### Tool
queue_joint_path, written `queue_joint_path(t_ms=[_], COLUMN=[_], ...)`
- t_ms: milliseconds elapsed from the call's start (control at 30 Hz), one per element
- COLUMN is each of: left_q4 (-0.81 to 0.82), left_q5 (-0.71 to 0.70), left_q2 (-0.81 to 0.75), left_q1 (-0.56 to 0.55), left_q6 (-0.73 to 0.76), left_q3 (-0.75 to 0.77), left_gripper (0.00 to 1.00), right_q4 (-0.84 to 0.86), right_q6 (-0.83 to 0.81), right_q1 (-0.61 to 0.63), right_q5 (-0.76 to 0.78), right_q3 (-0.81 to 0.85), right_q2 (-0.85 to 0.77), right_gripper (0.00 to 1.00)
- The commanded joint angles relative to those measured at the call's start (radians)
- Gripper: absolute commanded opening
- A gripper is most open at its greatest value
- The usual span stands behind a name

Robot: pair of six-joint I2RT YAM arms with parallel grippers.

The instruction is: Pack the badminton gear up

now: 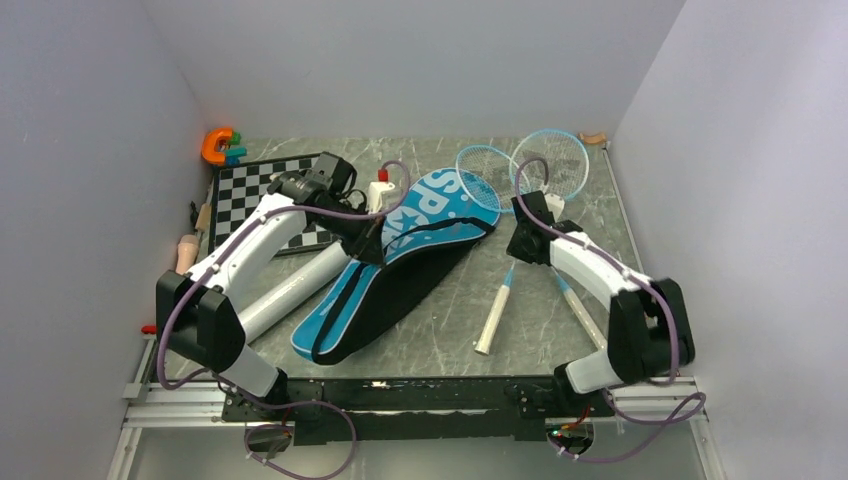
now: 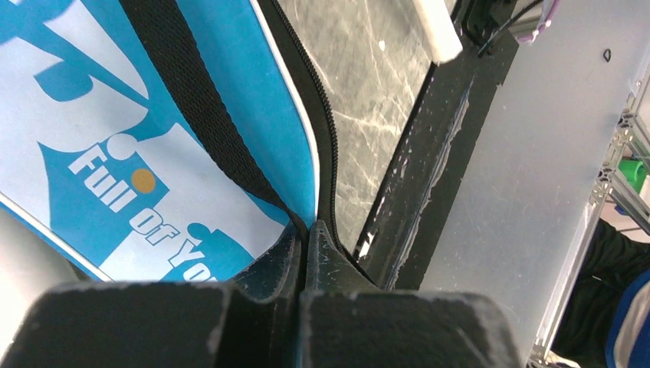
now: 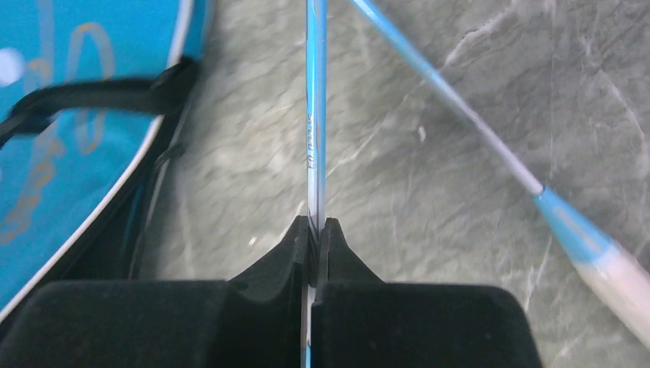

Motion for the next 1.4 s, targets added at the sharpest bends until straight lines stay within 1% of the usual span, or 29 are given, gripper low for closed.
queue_joint_path(t_ms=[0,133,267,367,567,633,767,900,1100,1367], left_q4=[0.017,0.012,0.041,0.068,0.094,0.092,0.102,0.106,0.097,0.088], left_q5=[0.053,0.061,0.048,0.046,0.027,0.025,0.023,0.01,-0.002,0.001], left_q2=[-0.01,0.008,0.024,0.055,0.144,0.17,0.192,0.203,0.213,0.191], left_q1=[0.006,0.017,0.036,0.063,0.091,0.09,0.089,0.089,0.088,0.084], left_q6=[-0.005,-0.019,-0.042,-0.065,-0.072,-0.077,-0.084,-0.082,-0.08,-0.072], left_q3=[0.122,0.182,0.185,0.193,0.249,0.272,0.28,0.277,0.291,0.288], left_gripper=[0.0,0.0,0.0,0.0,0.0,0.0,0.0,0.0,0.0,0.0], right_q4=[-0.124,-0.292,-0.475,-0.607,-0.802,-0.872,-0.986,-1.061,-1.071,-1.025], right_q6=[0.002,0.033,0.065,0.096,0.181,0.189,0.161,0.105,0.031,-0.069], right_q1=[0.077,0.129,0.189,0.225,0.347,0.366,0.378,0.378,0.381,0.389], right_q5=[0.079,0.032,-0.008,-0.075,-0.245,-0.282,-0.402,-0.504,-0.661,-0.725], right_q3=[0.058,0.058,0.084,0.11,0.123,0.149,0.176,0.182,0.147,0.128], right_q2=[-0.214,-0.344,-0.489,-0.579,-0.695,-0.718,-0.752,-0.78,-0.801,-0.729], right_gripper=[0.0,0.0,0.0,0.0,0.0,0.0,0.0,0.0,0.0,0.0])
